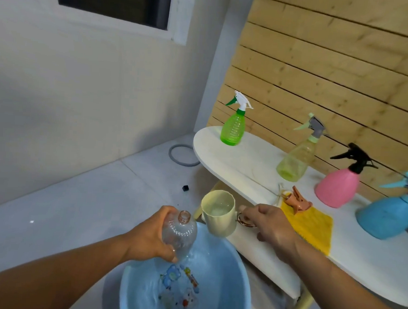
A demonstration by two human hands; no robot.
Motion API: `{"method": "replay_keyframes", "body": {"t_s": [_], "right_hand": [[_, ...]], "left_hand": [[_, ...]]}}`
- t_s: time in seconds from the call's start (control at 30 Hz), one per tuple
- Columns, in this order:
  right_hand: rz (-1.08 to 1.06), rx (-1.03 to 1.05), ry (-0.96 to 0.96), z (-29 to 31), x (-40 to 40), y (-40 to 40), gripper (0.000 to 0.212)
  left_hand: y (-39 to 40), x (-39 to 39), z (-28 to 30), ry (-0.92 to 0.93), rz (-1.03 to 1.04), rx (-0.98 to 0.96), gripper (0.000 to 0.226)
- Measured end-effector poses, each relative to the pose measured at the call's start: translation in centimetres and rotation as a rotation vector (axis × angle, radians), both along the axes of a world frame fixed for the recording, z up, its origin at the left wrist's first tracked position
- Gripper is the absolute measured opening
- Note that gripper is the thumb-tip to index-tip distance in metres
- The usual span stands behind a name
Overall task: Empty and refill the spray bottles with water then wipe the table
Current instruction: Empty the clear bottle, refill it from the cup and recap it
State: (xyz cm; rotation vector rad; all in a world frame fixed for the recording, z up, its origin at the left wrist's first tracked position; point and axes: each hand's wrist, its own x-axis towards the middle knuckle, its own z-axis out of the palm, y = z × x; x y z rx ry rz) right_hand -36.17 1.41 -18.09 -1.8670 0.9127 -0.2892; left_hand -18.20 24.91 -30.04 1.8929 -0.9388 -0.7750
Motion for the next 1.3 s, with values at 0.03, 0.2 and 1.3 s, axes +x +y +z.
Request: {"method": "replay_keyframes", "body": {"t_s": [0.03,0.2,1.3], "right_hand": [[0.013,-0.017,-0.015,0.5,0.0,0.1,0.036],[0.045,-0.068,-0.087,2.0,0.1,0.6,0.038],[0.137,-0.473,-0.064,3.4,-0.1,1.9,0.028]], "left_hand": [[-0.2,-0.2,0.0,-0.016,0.003,0.003,0.108],[-0.7,-0.8,0.2,-0.089,-0.005,0.007,0.108],[-1.6,-1.5,1.0,-0.22,-0.018,0.073,0.107]]}}
